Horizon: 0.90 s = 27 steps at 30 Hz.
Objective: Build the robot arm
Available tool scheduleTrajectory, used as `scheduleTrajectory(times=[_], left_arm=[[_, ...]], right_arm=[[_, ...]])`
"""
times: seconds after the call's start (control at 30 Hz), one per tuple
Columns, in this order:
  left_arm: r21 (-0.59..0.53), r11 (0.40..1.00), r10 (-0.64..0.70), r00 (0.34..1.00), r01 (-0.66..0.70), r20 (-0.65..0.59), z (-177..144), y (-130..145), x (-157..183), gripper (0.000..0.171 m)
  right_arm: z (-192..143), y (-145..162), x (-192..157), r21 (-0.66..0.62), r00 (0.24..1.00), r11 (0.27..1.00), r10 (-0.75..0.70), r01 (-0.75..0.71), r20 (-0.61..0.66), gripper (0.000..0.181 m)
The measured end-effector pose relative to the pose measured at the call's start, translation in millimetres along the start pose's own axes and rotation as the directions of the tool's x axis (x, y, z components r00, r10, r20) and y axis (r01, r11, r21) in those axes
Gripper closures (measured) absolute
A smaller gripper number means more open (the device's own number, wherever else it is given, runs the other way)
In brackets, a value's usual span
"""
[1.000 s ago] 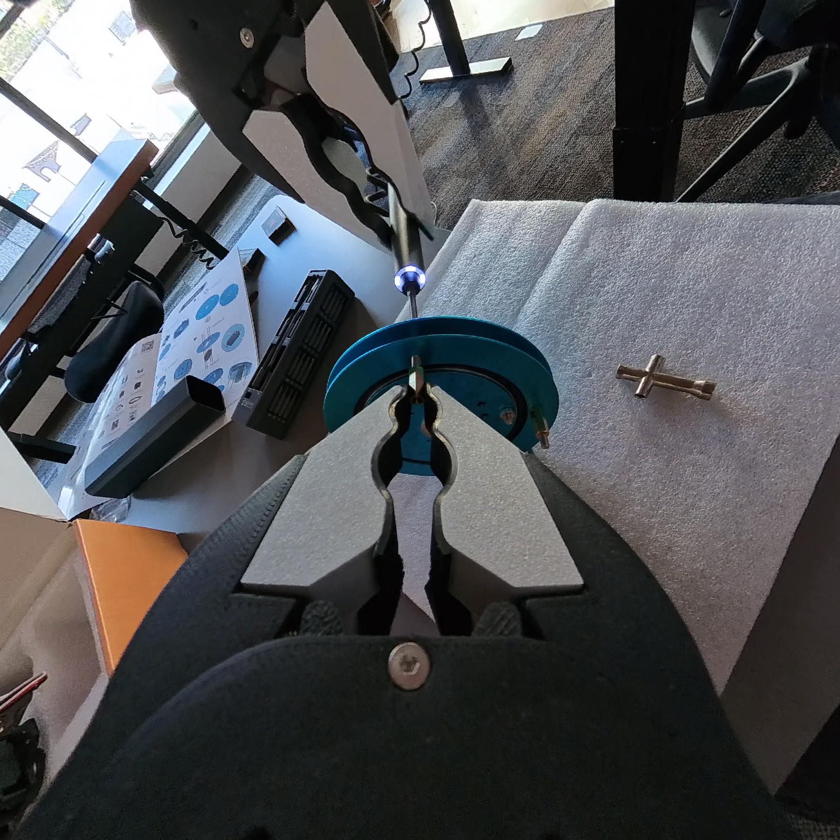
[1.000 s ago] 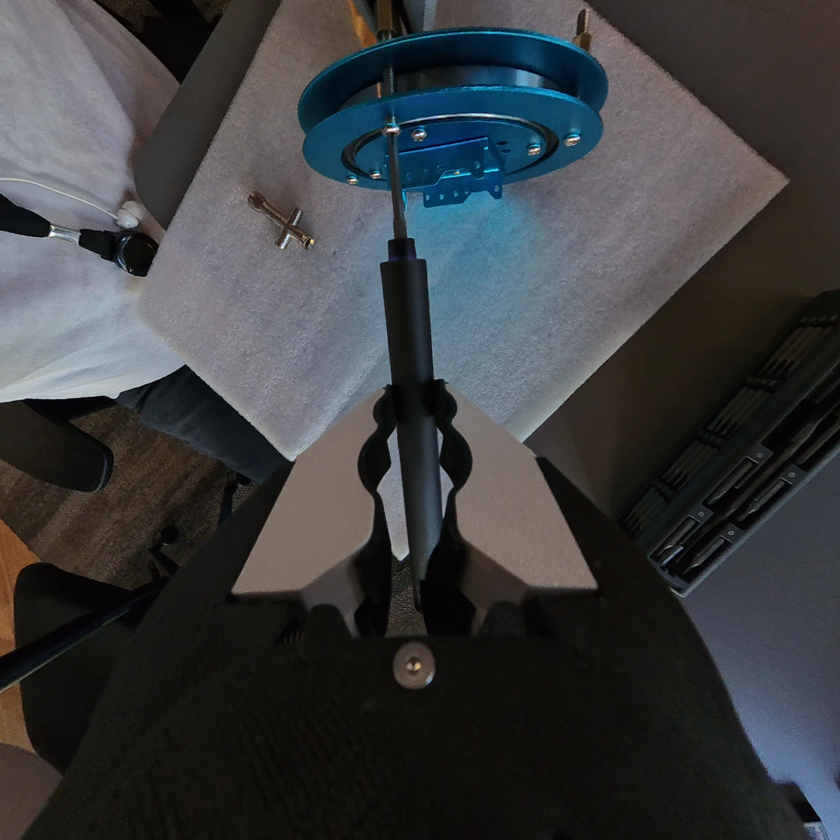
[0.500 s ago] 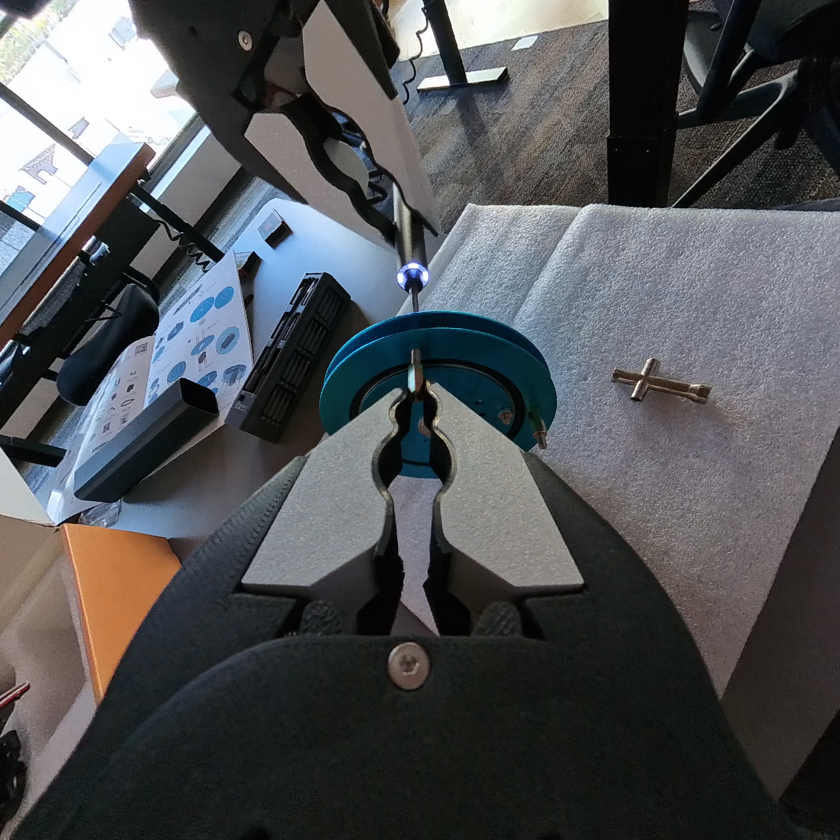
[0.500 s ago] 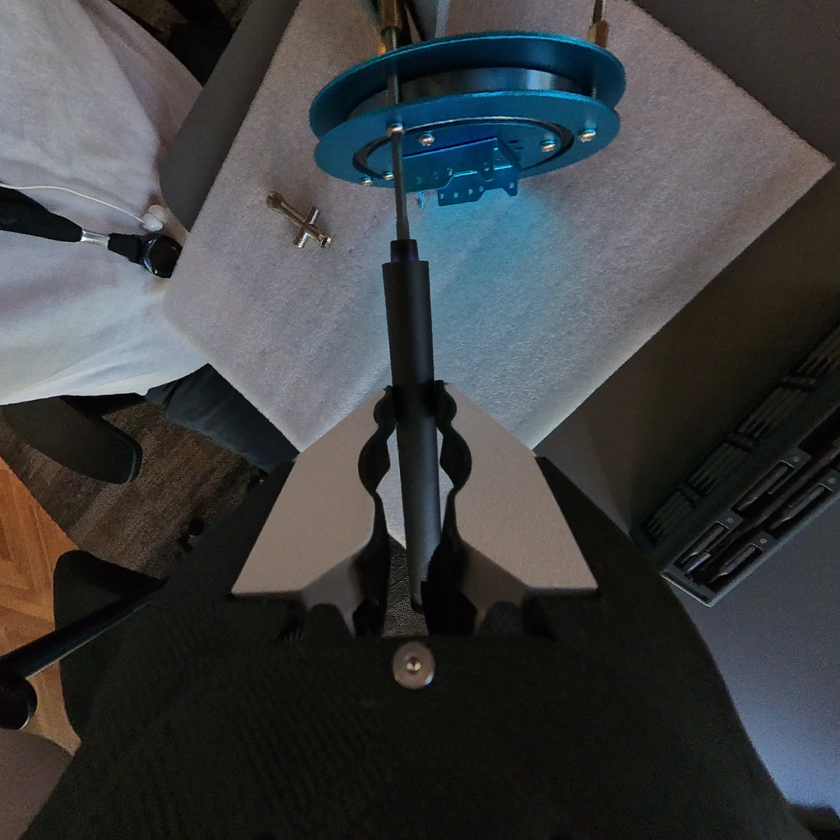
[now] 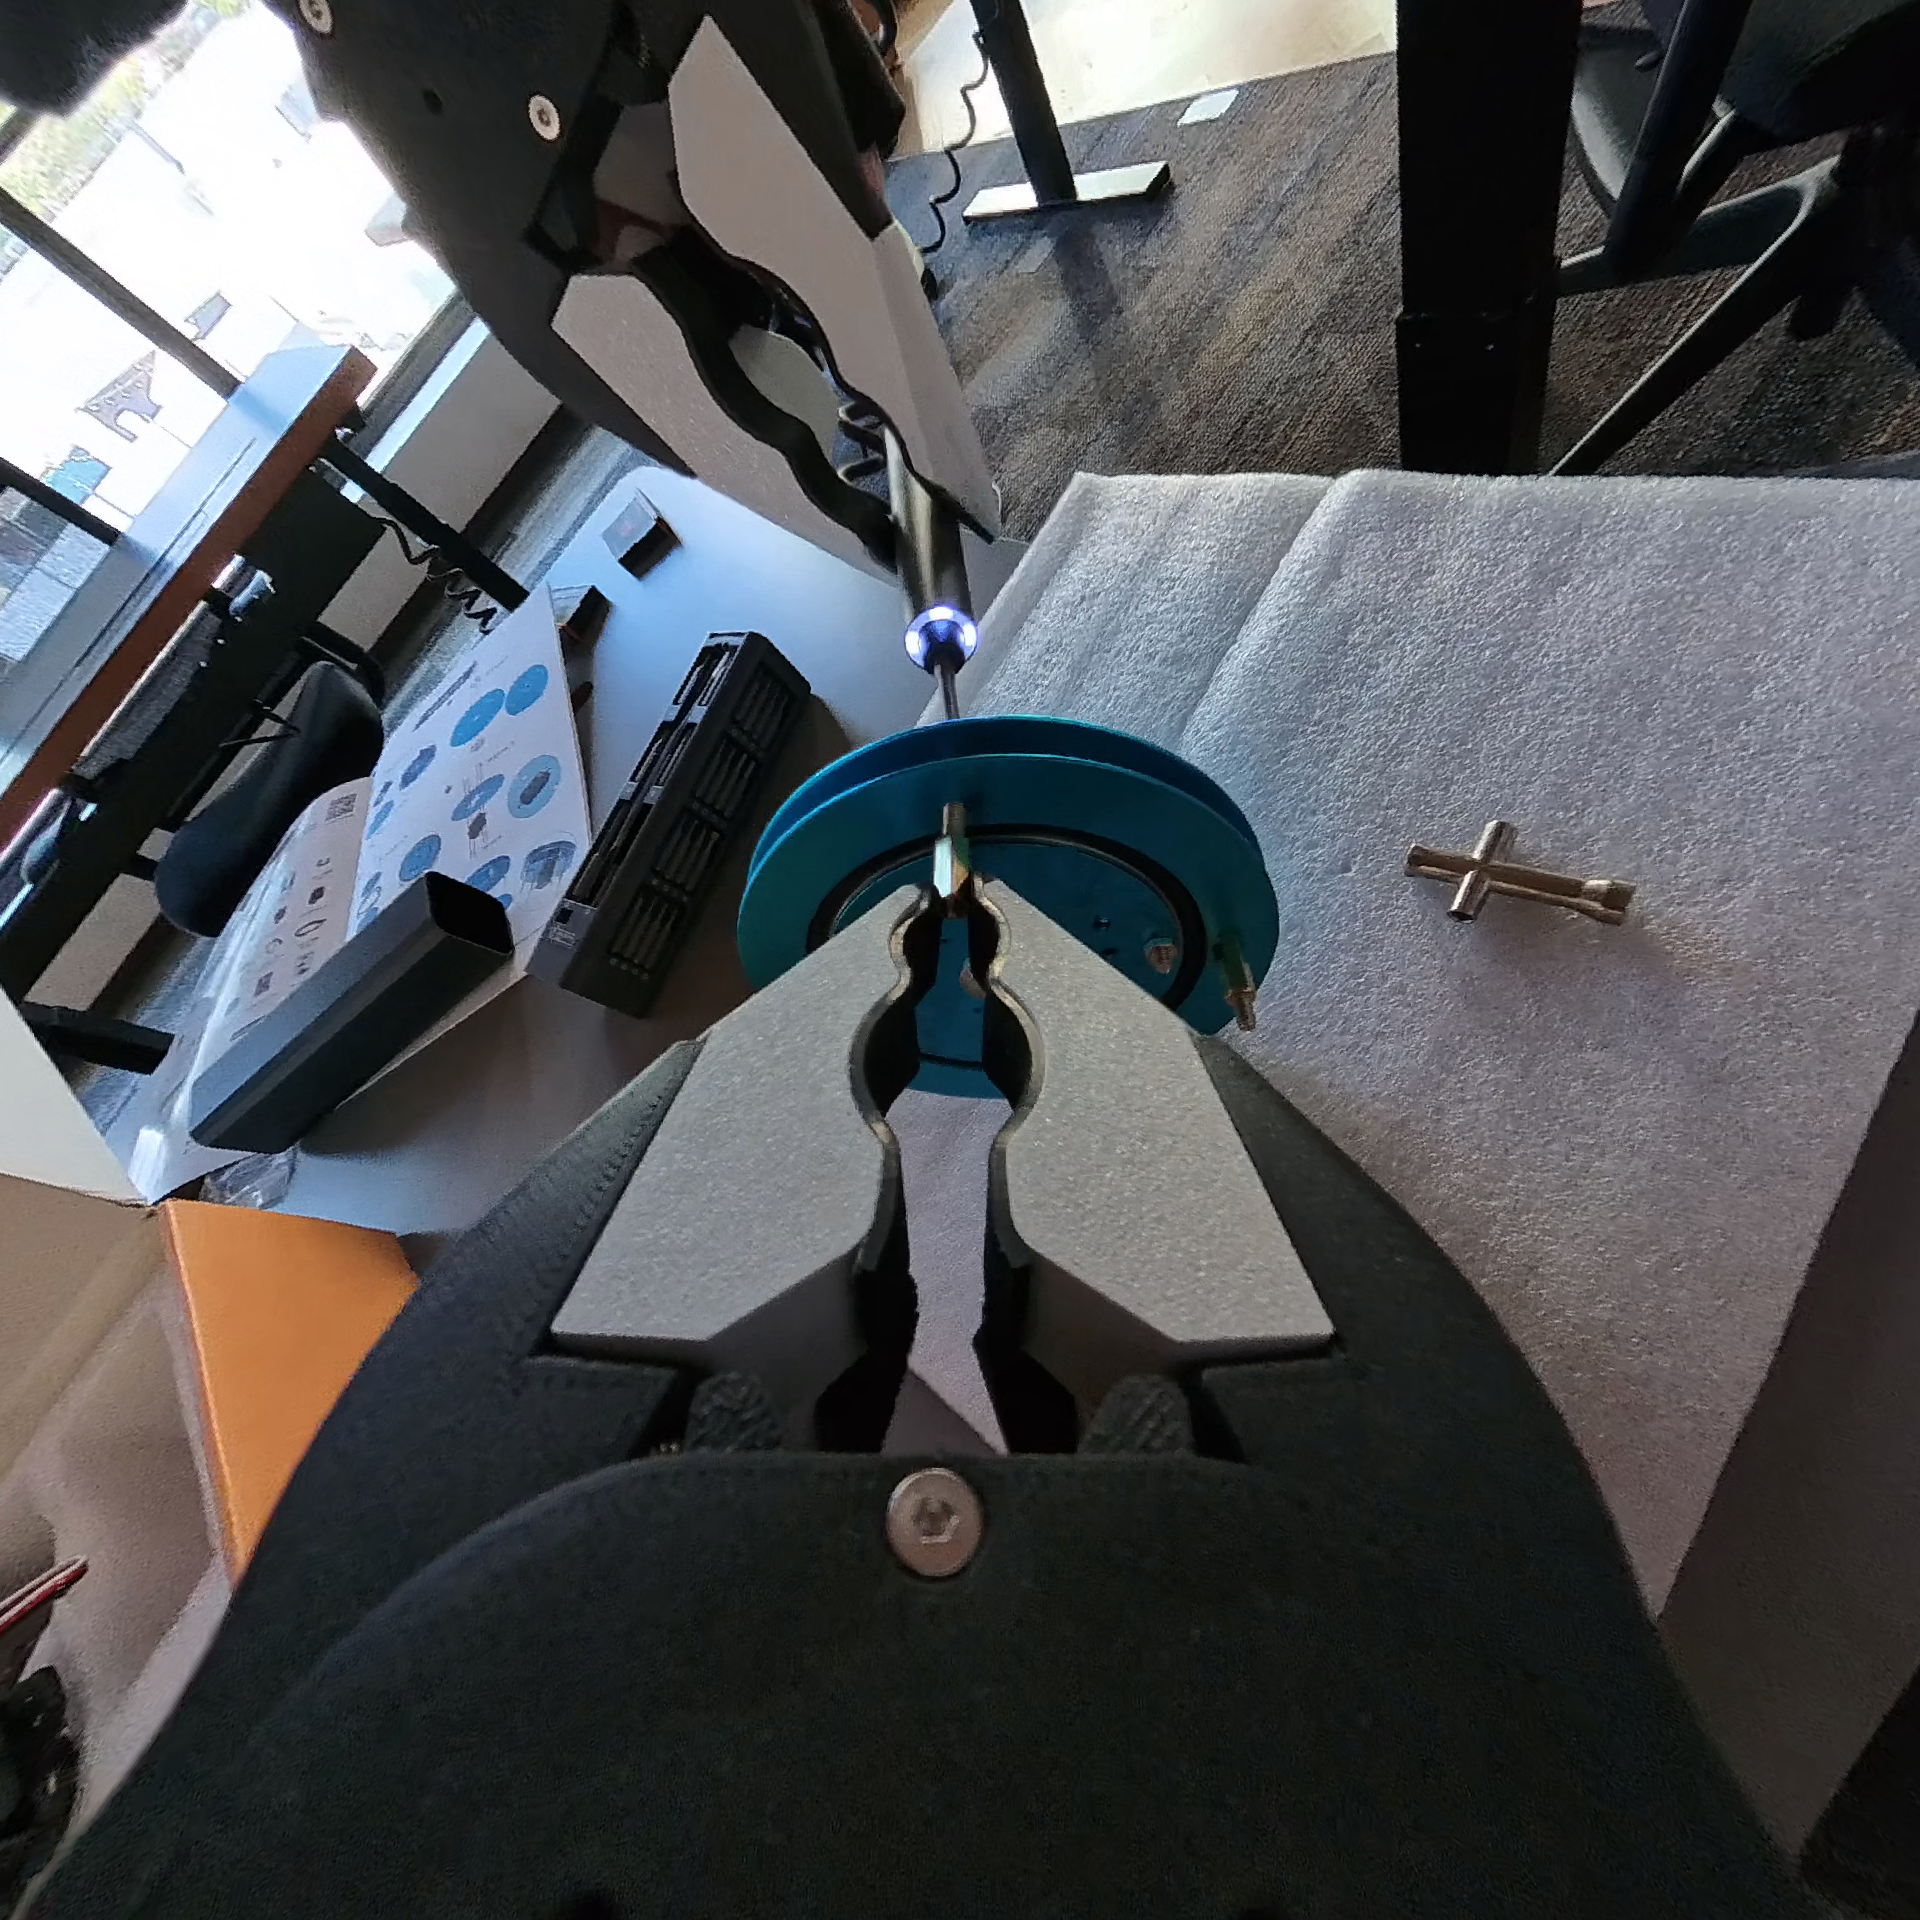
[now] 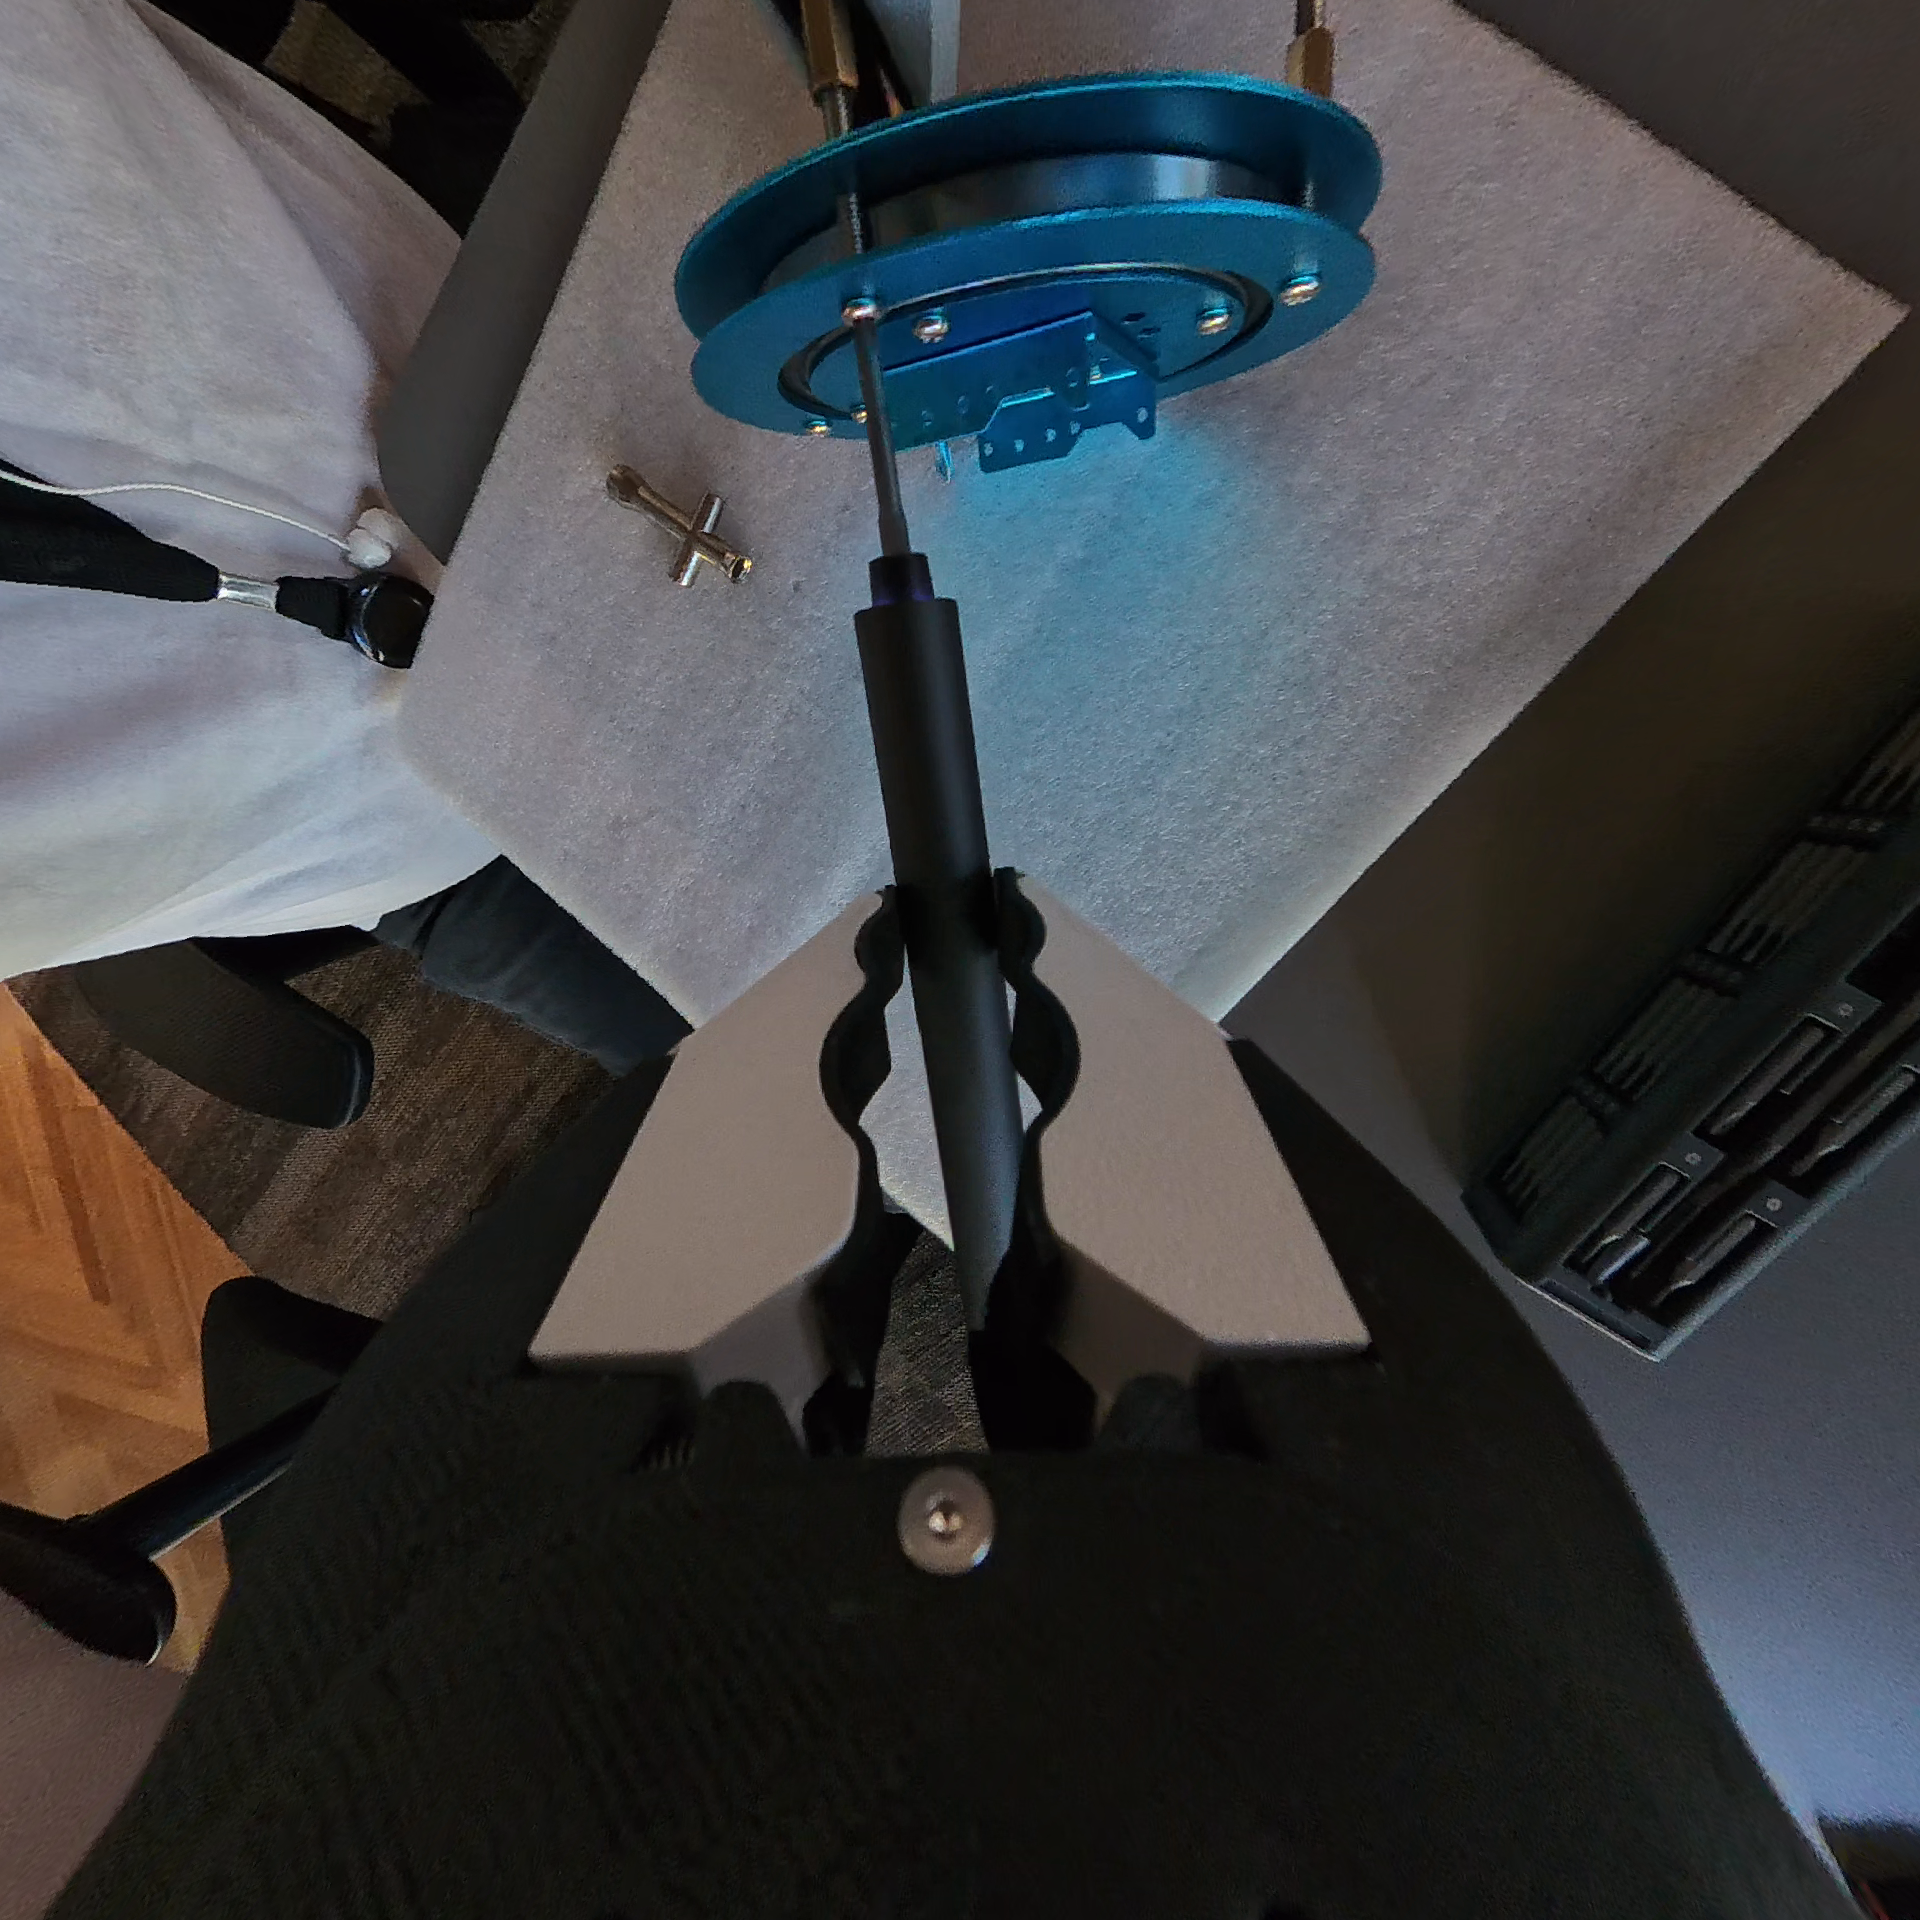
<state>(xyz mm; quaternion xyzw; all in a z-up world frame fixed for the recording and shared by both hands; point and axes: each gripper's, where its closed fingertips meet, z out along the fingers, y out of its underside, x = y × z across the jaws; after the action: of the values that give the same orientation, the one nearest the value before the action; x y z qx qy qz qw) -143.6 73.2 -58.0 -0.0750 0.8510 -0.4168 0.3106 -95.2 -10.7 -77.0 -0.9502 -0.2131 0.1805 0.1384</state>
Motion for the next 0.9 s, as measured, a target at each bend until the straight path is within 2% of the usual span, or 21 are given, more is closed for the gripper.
scheduleTrajectory(times=[0.23,0.9], left_arm=[[0.053,0.995,-0.089,0.996,0.090,-0.027,-0.9,-0.9,-0.7,0.168],[0.181,0.959,-0.215,0.976,0.220,-0.046,-9.5,-5.9,-2.1,0.168]], right_arm=[[-0.6,-1.0,-1.7,-0.001,1.000,1.000,-0.004,0.004,-0.004,0.165],[2.5,-0.1,-0.2,-0.031,0.999,0.999,-0.022,0.021,-0.025,0.165]])
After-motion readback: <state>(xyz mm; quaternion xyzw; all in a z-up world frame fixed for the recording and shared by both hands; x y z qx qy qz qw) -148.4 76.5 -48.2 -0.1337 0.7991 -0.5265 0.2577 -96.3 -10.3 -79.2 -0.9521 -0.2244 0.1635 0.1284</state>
